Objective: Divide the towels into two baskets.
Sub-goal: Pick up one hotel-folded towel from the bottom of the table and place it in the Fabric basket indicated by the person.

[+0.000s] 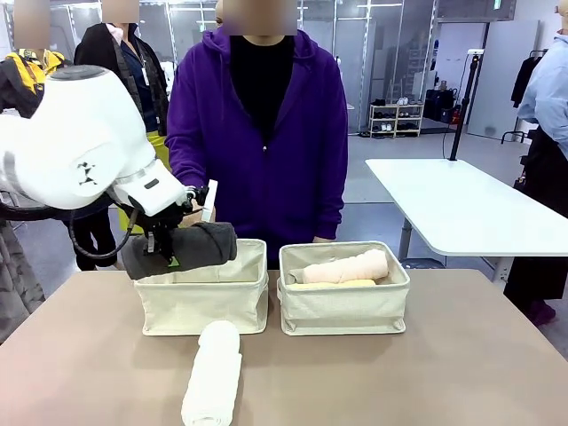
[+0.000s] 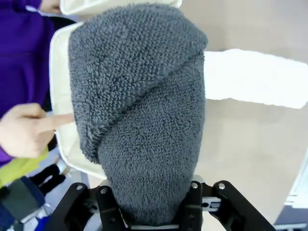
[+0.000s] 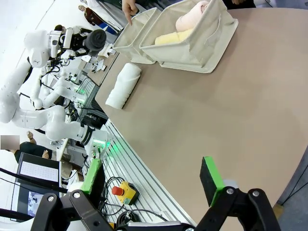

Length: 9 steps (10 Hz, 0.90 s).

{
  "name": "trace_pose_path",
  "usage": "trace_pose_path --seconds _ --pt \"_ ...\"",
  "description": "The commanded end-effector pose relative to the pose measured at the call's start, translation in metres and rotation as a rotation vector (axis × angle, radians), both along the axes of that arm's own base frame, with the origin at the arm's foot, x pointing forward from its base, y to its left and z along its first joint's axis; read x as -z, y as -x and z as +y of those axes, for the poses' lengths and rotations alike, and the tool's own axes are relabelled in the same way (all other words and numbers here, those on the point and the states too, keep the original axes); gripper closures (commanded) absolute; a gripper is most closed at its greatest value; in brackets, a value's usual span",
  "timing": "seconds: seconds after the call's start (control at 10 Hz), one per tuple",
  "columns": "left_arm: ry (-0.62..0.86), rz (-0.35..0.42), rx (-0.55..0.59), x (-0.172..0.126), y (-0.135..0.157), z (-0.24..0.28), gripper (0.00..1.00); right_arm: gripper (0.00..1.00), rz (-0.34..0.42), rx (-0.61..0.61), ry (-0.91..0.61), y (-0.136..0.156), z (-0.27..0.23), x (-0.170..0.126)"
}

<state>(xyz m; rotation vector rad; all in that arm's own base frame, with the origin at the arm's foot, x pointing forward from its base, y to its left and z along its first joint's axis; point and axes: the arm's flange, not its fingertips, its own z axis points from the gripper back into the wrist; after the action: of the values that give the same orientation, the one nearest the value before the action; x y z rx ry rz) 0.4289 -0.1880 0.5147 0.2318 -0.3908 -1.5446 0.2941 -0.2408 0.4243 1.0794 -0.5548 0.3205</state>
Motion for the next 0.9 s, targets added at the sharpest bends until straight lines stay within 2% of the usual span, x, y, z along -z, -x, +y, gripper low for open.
trace_pose_path --seconds 0.0,0.1,0.3,0.4,0.5,0.8 --pt "-0.045 -0.011 0.07 0.014 -0.043 -0.001 0.68 0.0 0.003 0.01 -0.015 0.002 0.002 -0.004" --pt "-0.087 -0.022 0.077 0.024 -0.061 -0.001 0.68 0.0 0.003 0.01 -0.015 0.002 0.002 -0.004" --pt "-0.08 -0.021 0.089 0.04 -0.097 0.0 0.68 0.0 0.003 0.01 -0.015 0.002 0.002 -0.004" --pt "-0.077 0.026 0.097 0.052 -0.11 -0.001 0.68 0.0 0.003 0.01 -0.015 0.002 0.002 -0.004" --pt "-0.12 0.028 0.066 0.065 -0.124 0.001 0.68 0.0 0.003 0.01 -0.015 0.002 0.002 -0.004" --pt "-0.026 0.035 0.13 0.085 -0.143 -0.006 0.68 0.0 0.003 0.01 -0.015 0.002 0.002 -0.004"
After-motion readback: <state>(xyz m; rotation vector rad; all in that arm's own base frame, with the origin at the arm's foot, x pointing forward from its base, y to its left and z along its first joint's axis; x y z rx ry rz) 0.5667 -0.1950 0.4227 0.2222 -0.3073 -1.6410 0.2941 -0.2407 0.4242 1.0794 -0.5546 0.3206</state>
